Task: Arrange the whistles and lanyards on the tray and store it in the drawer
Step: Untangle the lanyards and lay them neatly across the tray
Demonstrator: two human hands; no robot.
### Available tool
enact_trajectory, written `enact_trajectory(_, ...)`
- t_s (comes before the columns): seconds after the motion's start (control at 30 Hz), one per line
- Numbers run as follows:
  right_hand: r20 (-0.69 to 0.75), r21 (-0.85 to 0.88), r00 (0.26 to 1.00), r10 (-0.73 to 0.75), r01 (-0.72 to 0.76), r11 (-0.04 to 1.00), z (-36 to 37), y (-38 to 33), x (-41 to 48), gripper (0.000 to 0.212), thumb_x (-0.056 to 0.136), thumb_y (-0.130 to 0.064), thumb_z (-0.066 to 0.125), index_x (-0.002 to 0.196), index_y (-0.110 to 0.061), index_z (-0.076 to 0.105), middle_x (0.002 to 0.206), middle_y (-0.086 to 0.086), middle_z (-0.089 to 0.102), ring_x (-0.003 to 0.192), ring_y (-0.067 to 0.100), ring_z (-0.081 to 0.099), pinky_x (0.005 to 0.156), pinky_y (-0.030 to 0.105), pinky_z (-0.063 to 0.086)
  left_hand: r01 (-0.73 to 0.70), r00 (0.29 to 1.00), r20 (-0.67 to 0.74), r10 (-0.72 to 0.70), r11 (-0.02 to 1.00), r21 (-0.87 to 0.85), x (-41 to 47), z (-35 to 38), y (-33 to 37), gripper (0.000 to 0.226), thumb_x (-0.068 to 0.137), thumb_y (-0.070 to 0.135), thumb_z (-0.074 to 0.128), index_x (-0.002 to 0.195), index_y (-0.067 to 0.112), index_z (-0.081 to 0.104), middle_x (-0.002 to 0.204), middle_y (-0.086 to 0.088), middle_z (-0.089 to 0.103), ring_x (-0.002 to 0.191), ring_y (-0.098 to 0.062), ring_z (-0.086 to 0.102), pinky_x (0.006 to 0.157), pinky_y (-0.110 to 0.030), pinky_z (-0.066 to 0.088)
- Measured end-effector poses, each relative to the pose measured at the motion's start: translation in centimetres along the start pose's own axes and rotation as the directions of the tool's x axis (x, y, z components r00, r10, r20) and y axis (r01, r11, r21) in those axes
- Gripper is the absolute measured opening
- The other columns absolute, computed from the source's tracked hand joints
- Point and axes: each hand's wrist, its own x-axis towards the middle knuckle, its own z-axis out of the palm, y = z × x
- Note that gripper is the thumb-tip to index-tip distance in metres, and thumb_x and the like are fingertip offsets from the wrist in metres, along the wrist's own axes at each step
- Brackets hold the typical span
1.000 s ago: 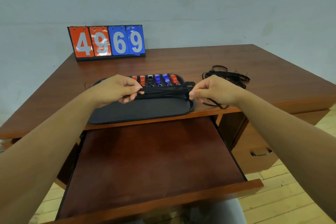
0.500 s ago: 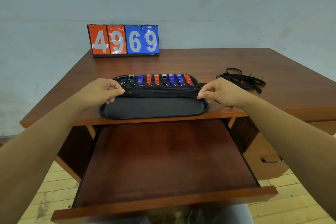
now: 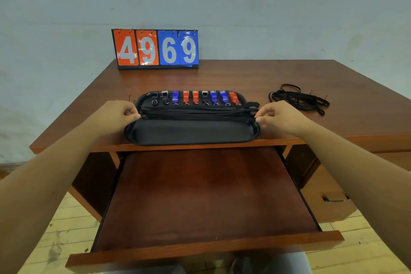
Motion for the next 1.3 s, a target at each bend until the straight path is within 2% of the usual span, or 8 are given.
enact_trajectory(0.27,-0.025,-0.023,1.0,0.015,-0.016,1.0,0.4,1.2,0.3,0.01,0.094,-0.022,0.068,0.089,-0.017,0.074,0.104,-0.006,0.069,0.104,0.013,0.06,0.097,0.034,0.042,-0.046,0.998,0.044,0.043,0.996,0.081,0.9,0.2,-0.5,0.009,0.093,0.026,0.065,0.087,0.021,0.07,0.082,0.01,0.06,0.076,-0.001,0.054,0.064,-0.02,0.037)
enact_trajectory(0.37,-0.052,-0.033,0.999,0.012,-0.014,0.999,0.8,1.5,0.6,0.008,0.096,-0.021,0.066,0.091,-0.024,0.072,0.1,-0.004,0.07,0.096,0.013,0.064,0.083,0.029,0.045,-0.039,0.998,0.052,0.034,0.994,0.104,1.6,0.4,-0.6,0.012,0.091,0.026,0.068,0.088,0.017,0.075,0.086,0.005,0.064,0.079,-0.006,0.058,0.07,-0.023,0.042)
enact_trajectory(0.47,-0.084,-0.024,0.996,0.018,-0.02,1.0,1.1,1.6,0.8,0.008,0.096,-0.021,0.066,0.093,-0.024,0.072,0.097,-0.003,0.071,0.093,0.013,0.065,0.08,0.029,0.048,-0.036,0.999,0.035,0.032,0.989,0.142,1.9,0.7,-0.4,0.012,0.09,0.025,0.069,0.088,0.015,0.076,0.091,0.0,0.061,0.083,-0.014,0.059,0.074,-0.029,0.044)
enact_trajectory(0.73,-0.143,0.002,0.99,0.019,-0.019,1.0,0.9,1.4,1.0,0.008,0.094,-0.019,0.068,0.096,-0.022,0.075,0.098,-0.003,0.071,0.086,0.005,0.061,0.071,0.02,0.045,-0.06,0.997,0.059,0.054,0.993,0.099,1.2,0.1,0.1,0.004,0.089,0.013,0.068,0.088,0.016,0.069,0.092,-0.006,0.059,0.079,-0.017,0.056,0.064,-0.022,0.041)
enact_trajectory(0.83,-0.172,0.029,0.985,0.024,-0.02,0.999,-0.1,1.6,0.5,0.013,0.094,-0.017,0.068,0.103,-0.017,0.077,0.103,-0.003,0.07,0.098,0.011,0.062,0.086,0.026,0.045,-0.061,0.997,0.042,0.06,0.998,0.033,1.1,-0.5,-0.2,0.012,0.084,0.017,0.071,0.089,0.025,0.064,0.106,-0.005,0.058,0.095,-0.022,0.058,0.085,-0.034,0.05)
enact_trajectory(0.9,-0.184,0.048,0.983,0.028,-0.02,0.999,-0.9,2.0,0.1,0.015,0.094,-0.017,0.067,0.106,-0.015,0.077,0.107,-0.002,0.07,0.105,0.012,0.06,0.092,0.028,0.042,-0.068,0.998,0.002,0.068,0.998,0.002,1.1,-1.0,0.4,0.011,0.085,0.02,0.071,0.093,0.022,0.064,0.108,-0.004,0.056,0.098,-0.02,0.056,0.086,-0.036,0.047)
enact_trajectory(1.07,-0.231,0.056,0.969,0.093,-0.083,0.995,-2.3,4.1,-0.5,0.019,0.096,-0.017,0.065,0.11,-0.012,0.076,0.12,0.005,0.07,0.118,0.02,0.059,0.105,0.037,0.042,-0.146,0.989,-0.031,0.145,0.988,-0.045,2.6,-0.9,5.1,0.007,0.088,0.026,0.067,0.094,0.024,0.063,0.106,-0.003,0.058,0.091,-0.017,0.058,0.078,-0.031,0.045)
enact_trajectory(1.3,-0.258,0.021,0.941,0.217,-0.219,0.975,-3.3,7.6,-0.2,0.009,0.096,-0.021,0.065,0.1,-0.021,0.072,0.111,0.001,0.066,0.109,0.019,0.059,0.087,0.031,0.042,-0.345,0.937,0.012,0.35,0.928,-0.141,4.9,2.9,17.2,0.007,0.09,0.025,0.062,0.096,0.022,0.064,0.1,0.005,0.057,0.082,-0.004,0.053,0.066,-0.018,0.037)
